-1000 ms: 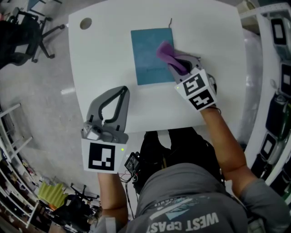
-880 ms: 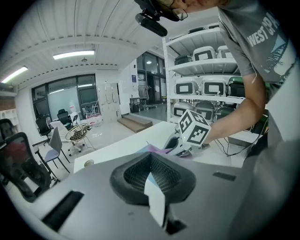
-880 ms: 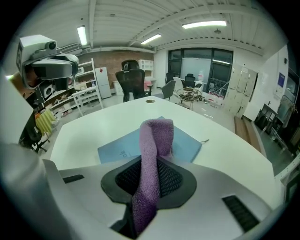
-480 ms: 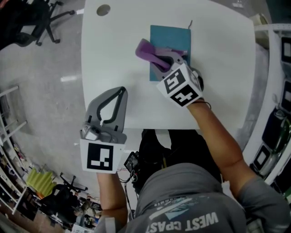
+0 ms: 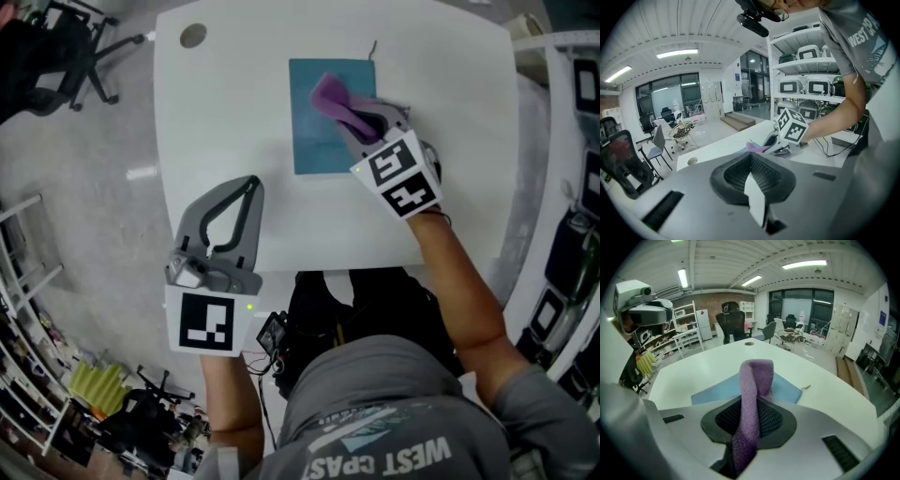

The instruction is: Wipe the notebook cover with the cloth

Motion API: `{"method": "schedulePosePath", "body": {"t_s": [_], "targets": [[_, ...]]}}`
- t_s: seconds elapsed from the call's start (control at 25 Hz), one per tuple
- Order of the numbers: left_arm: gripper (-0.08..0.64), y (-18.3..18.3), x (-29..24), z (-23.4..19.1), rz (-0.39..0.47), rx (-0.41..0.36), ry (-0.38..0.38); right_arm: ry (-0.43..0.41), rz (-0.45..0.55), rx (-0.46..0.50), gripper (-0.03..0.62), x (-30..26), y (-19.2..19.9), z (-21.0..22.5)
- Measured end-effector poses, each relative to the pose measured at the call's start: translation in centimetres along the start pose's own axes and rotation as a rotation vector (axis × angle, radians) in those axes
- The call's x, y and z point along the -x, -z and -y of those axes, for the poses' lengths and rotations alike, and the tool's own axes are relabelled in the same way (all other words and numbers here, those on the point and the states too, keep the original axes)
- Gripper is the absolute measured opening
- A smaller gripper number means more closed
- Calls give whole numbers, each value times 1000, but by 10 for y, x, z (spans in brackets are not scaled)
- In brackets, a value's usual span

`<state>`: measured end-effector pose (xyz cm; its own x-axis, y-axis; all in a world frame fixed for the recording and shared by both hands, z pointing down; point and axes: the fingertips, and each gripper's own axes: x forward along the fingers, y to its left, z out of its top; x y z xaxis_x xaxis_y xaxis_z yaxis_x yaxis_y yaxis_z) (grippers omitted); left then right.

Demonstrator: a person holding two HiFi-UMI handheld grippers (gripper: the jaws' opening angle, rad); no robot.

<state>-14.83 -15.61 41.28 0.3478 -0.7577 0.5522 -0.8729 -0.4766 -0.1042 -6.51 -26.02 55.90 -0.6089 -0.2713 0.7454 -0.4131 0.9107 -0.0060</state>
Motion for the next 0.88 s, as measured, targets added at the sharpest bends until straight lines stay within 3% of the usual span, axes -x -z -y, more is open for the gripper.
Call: {"method": "schedulePosePath", "body": {"t_s": [0.16, 0.32, 0.88], "targets": [[3, -12, -15, 9, 6, -31, 42, 61, -11, -43, 87, 17, 16, 30], [3, -18, -26, 16, 5, -44, 64, 62, -11, -44, 87, 17, 19, 36], [3, 10, -5, 0, -22, 21, -15, -86, 51, 99, 87, -35, -39, -28]]}}
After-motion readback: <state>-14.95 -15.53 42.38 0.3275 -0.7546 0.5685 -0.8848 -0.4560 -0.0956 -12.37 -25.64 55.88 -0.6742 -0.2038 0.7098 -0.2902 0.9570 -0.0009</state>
